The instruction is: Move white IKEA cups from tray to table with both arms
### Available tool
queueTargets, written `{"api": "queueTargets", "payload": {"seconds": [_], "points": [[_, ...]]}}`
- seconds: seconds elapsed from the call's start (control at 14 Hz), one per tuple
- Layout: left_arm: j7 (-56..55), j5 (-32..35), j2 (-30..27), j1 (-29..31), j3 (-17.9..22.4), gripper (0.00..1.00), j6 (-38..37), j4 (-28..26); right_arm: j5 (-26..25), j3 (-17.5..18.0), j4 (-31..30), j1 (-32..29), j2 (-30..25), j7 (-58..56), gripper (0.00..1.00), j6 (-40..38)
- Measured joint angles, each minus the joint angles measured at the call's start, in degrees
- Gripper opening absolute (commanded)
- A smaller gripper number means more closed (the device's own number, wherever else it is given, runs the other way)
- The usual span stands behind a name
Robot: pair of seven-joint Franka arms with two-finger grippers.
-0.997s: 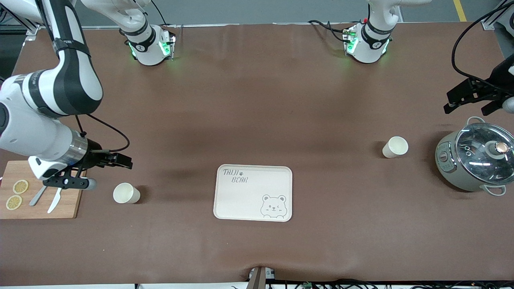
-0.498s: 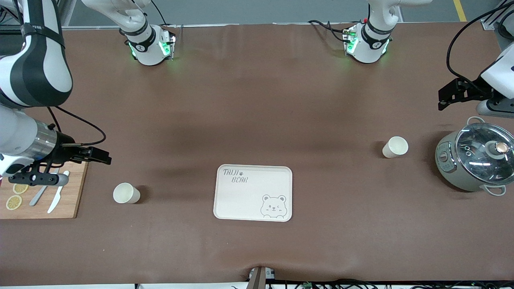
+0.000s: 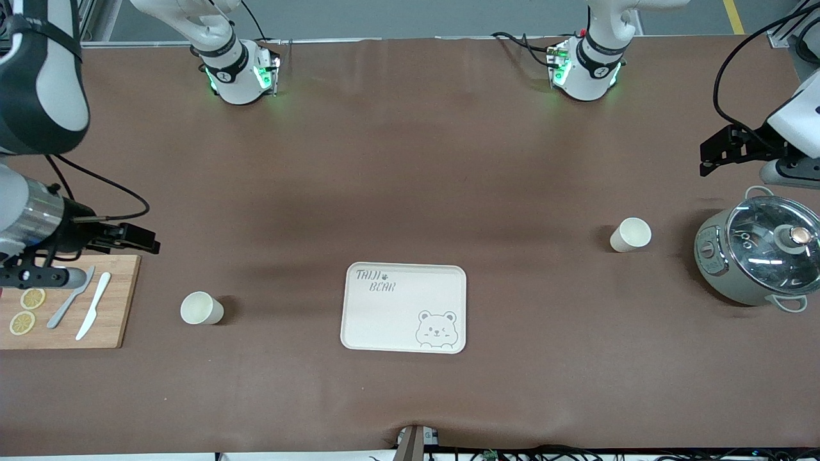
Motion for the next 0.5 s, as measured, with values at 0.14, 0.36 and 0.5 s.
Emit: {"api": "queueTargets", "payload": {"seconds": [0.14,0.36,0.5], "points": [[0.0,0.0,0.0,0.0,0.0,1.0,0.0,0.0,0.0,0.0,2.9,-0.3,-0.4,0.0,1.0,-3.0],[0.0,0.0,0.0,0.0,0.0,1.0,0.0,0.0,-0.5,0.0,5.0,-0.7,-0.8,-0.1,1.0,-4.4],[0.0,0.0,0.0,0.0,0.0,1.0,0.0,0.0,-1.0,0.0,5.1,-0.8,-0.9,-0.1,1.0,-4.4]]}}
